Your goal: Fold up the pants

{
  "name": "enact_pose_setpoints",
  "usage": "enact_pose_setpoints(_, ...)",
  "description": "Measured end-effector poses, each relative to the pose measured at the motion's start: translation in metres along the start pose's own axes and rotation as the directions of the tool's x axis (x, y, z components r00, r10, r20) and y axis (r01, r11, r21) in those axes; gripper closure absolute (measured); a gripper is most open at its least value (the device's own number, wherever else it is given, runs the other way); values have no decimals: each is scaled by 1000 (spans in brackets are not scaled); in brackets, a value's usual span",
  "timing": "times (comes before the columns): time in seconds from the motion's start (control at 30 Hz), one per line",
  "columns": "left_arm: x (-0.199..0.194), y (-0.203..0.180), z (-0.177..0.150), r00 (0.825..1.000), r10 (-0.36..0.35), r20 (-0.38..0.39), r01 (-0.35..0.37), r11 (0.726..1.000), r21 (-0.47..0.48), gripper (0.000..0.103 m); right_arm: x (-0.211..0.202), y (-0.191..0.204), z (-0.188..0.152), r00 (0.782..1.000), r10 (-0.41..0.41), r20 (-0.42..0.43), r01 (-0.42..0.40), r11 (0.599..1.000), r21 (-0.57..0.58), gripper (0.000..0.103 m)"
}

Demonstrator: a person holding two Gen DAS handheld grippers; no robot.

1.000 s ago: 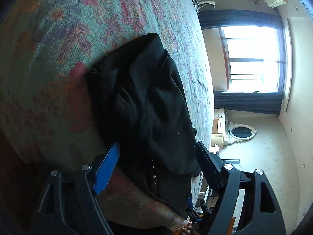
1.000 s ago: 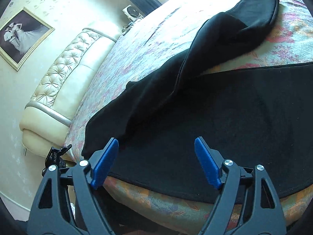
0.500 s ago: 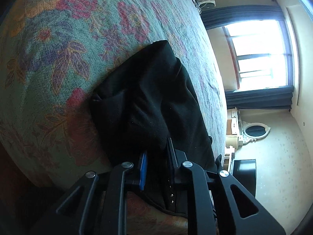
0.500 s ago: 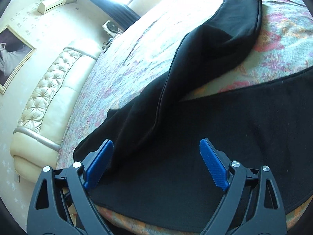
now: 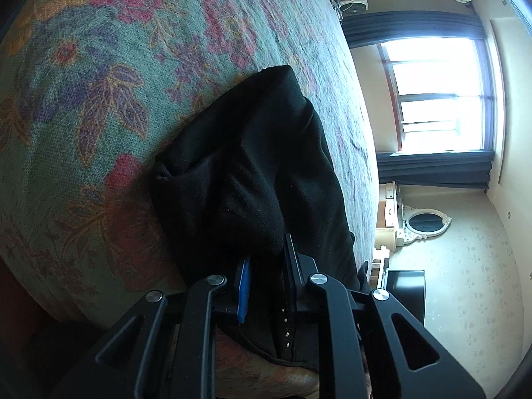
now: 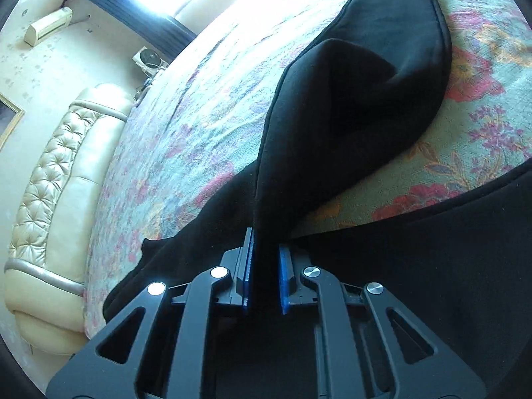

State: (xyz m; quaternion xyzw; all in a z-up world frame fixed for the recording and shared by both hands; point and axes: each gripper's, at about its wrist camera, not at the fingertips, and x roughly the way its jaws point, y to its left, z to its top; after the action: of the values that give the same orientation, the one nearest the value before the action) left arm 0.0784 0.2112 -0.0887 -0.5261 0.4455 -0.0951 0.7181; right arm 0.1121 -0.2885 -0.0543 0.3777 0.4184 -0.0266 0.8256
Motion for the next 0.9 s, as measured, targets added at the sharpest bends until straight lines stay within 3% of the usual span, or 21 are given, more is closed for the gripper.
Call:
enact_pose_setpoints(0.2, -13, 4, 11, 998, -40, 41, 40, 999, 0, 86, -49, -9, -22, 987, 155, 46, -157, 987, 43, 92)
enact_pose_setpoints(0.37, -35, 6, 17, 995, -69, 75, 69, 998, 2, 86, -83, -20, -54, 971, 234, 58, -238, 968, 76, 92)
enact_pose_setpoints(0.53, -55, 21, 18, 994, -47, 99, 45, 999, 20, 86, -90, -36, -93, 973, 231, 17, -231, 964, 128, 92)
enact_pose_setpoints(0.67, -56, 40, 9, 997, -34, 69, 35, 999, -25, 86, -81, -65, -120, 980, 196, -24, -189, 965, 180, 92)
enact_pose_setpoints(0.9, -52, 29, -6, 998, -53, 38, 54, 999, -2, 84, -74, -58, -115, 984, 175, -22, -169, 972, 164, 91)
